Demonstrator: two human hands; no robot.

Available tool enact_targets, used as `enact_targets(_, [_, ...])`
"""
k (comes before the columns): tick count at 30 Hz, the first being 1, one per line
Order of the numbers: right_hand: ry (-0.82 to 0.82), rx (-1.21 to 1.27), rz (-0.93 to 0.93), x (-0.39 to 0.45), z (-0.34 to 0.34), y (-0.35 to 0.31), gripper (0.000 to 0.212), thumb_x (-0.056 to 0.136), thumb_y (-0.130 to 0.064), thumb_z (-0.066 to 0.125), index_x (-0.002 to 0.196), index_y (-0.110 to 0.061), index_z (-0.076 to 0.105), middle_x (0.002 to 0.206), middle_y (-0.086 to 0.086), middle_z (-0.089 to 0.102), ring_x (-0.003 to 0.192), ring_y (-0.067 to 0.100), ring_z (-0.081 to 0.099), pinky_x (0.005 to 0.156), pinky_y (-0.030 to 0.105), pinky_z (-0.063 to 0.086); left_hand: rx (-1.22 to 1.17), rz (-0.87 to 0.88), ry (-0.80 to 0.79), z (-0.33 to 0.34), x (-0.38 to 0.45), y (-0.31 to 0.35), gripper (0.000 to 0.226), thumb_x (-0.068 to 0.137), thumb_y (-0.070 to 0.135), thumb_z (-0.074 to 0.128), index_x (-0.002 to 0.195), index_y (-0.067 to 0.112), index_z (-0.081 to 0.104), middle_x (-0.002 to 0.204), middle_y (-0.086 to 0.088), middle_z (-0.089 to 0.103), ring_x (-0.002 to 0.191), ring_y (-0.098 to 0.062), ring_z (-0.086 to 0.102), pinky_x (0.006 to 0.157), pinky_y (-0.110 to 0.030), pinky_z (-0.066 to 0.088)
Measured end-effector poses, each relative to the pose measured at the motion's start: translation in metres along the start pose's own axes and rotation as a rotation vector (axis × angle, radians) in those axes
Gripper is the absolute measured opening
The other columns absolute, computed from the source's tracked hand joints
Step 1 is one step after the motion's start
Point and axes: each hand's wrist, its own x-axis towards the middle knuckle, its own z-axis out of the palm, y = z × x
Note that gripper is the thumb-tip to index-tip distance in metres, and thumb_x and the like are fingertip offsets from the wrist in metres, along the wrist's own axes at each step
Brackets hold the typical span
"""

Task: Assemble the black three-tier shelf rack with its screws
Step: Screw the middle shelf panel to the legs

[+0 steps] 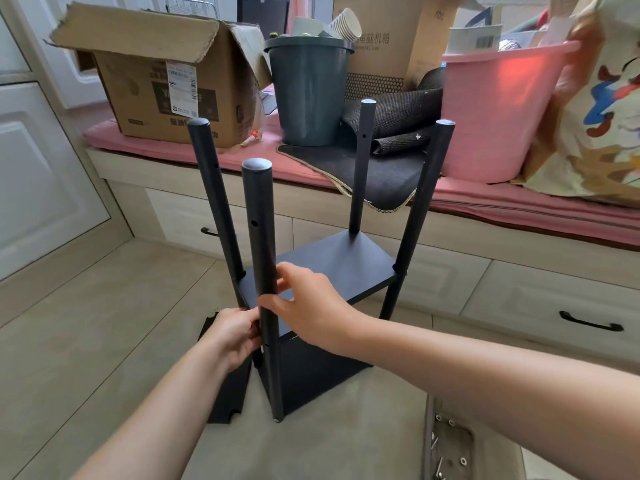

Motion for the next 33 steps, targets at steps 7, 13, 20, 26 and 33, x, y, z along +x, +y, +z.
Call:
enact_targets(7, [-0.097, -0.171, -0.089, -0.019, -0.017, 0.012, 0.016, 0.101, -0.023, 0.053, 0.116, -0.019, 0.053, 0.114, -0.002, 0.064, 0.098, 0.016, 0.061, 0.086, 0.035, 0.055, -0.111, -0.067, -0.021, 0.008, -0.02, -0.016, 0.023, 0.098, 0.0, 0.061, 0.114, -0.017, 0.061, 0.106, -0.03, 0.07, 0.092, -0.037, 0.073, 0.066, -0.042, 0.062])
enact_targets(13, [-0.08, -0.252, -0.064, -0.047, -0.044, 0.024, 0.028, 0.096, -0.027, 0.061, 0.122, -0.027, 0.051, 0.117, -0.011, 0.062, 0.107, 0.012, 0.062, 0.09, 0.038, 0.056, -0.274, -0.093, -0.027, 0.033, -0.043, -0.036, 0.031, 0.099, 0.0, 0.059, 0.127, -0.012, 0.056, 0.112, -0.026, 0.071, 0.087, -0.031, 0.076, 0.055, -0.033, 0.061])
enact_targets(20, [-0.092, -0.369, 0.03, -0.091, -0.091, 0.051, 0.024, 0.097, -0.028, 0.059, 0.121, -0.027, 0.054, 0.116, -0.011, 0.063, 0.11, 0.008, 0.06, 0.092, 0.043, 0.053, -0.379, -0.125, -0.125, 0.069, -0.069, -0.066, 0.031, 0.092, -0.008, 0.064, 0.123, -0.007, 0.06, 0.11, -0.023, 0.074, 0.098, -0.034, 0.073, 0.076, -0.038, 0.061])
enact_targets(26, [-0.019, -0.254, 0.052, -0.117, -0.11, 0.068, 0.033, 0.098, -0.017, 0.057, 0.11, -0.047, 0.049, 0.107, -0.019, 0.064, 0.097, 0.002, 0.066, 0.087, 0.025, 0.054, -0.366, -0.069, -0.192, 0.097, -0.081, -0.077, 0.024, 0.09, -0.009, 0.067, 0.11, 0.004, 0.063, 0.096, -0.012, 0.079, 0.086, -0.025, 0.077, 0.073, -0.03, 0.063])
enact_targets(33, [0.228, -0.003, 0.209, -0.118, -0.086, 0.071, 0.014, 0.093, -0.037, 0.065, 0.093, -0.04, 0.052, 0.094, -0.01, 0.068, 0.087, 0.009, 0.069, 0.072, 0.031, 0.061, -0.388, 0.014, -0.199, 0.112, -0.087, -0.084, 0.027, 0.089, -0.007, 0.069, 0.111, 0.007, 0.065, 0.1, -0.011, 0.079, 0.09, -0.024, 0.077, 0.073, -0.03, 0.063])
